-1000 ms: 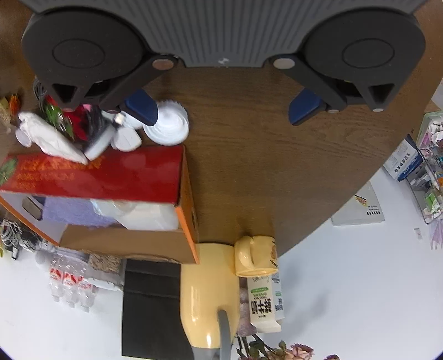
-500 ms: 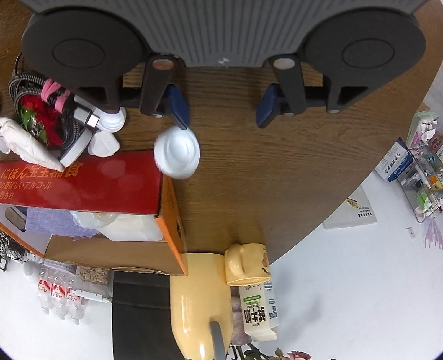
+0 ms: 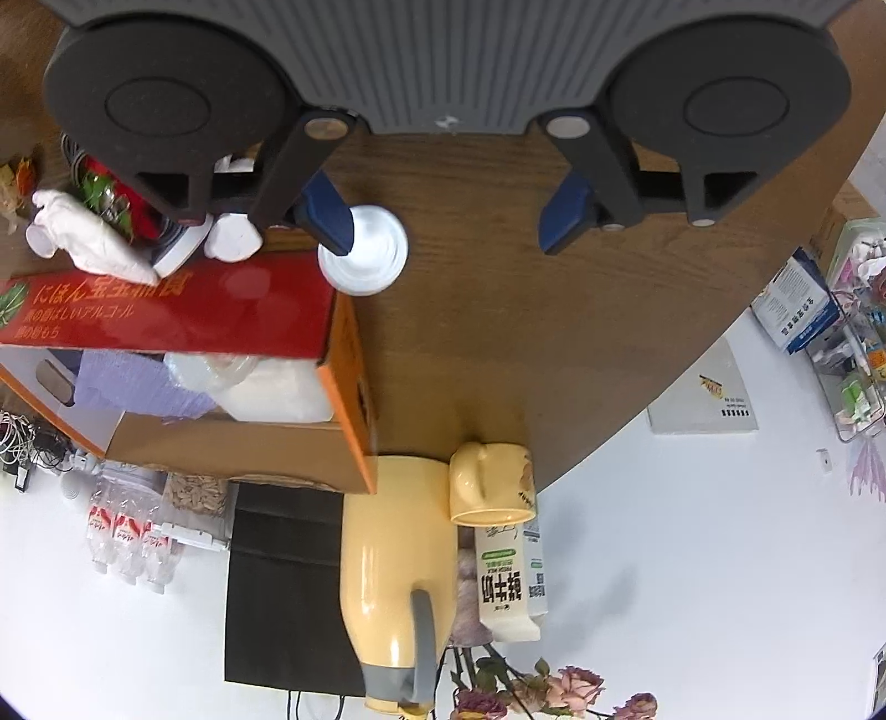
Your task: Organize objects
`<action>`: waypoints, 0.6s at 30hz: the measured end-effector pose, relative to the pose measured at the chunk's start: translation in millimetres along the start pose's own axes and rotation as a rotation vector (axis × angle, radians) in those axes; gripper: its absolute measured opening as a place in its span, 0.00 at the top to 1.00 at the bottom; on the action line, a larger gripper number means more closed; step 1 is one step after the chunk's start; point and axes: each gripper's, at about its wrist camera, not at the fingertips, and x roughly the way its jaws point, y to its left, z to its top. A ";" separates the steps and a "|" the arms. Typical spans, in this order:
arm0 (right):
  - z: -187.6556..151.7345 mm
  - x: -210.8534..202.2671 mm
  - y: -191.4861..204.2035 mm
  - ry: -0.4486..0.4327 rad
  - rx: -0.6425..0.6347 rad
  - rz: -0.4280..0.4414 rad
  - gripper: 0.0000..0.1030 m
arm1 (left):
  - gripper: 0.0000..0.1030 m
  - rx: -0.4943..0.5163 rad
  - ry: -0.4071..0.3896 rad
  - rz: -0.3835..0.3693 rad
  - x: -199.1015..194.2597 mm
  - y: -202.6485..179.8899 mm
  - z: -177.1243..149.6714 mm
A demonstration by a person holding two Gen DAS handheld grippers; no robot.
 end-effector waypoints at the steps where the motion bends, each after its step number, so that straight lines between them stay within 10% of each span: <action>1: 0.0 -0.1 -0.5 0.000 0.001 0.000 0.34 | 0.26 -0.001 -0.001 0.002 1.7 -1.7 1.2; 6: -0.6 0.3 -0.7 0.002 0.003 -0.001 0.34 | 0.32 -0.018 0.005 0.041 11.0 -2.2 3.4; 12: -2.6 2.9 -1.0 0.008 0.006 0.002 0.34 | 0.72 0.027 0.083 0.047 27.5 1.0 -5.0; 18: -3.1 3.9 -1.3 0.011 0.009 0.004 0.34 | 0.72 0.057 0.082 -0.034 11.4 -0.9 -16.9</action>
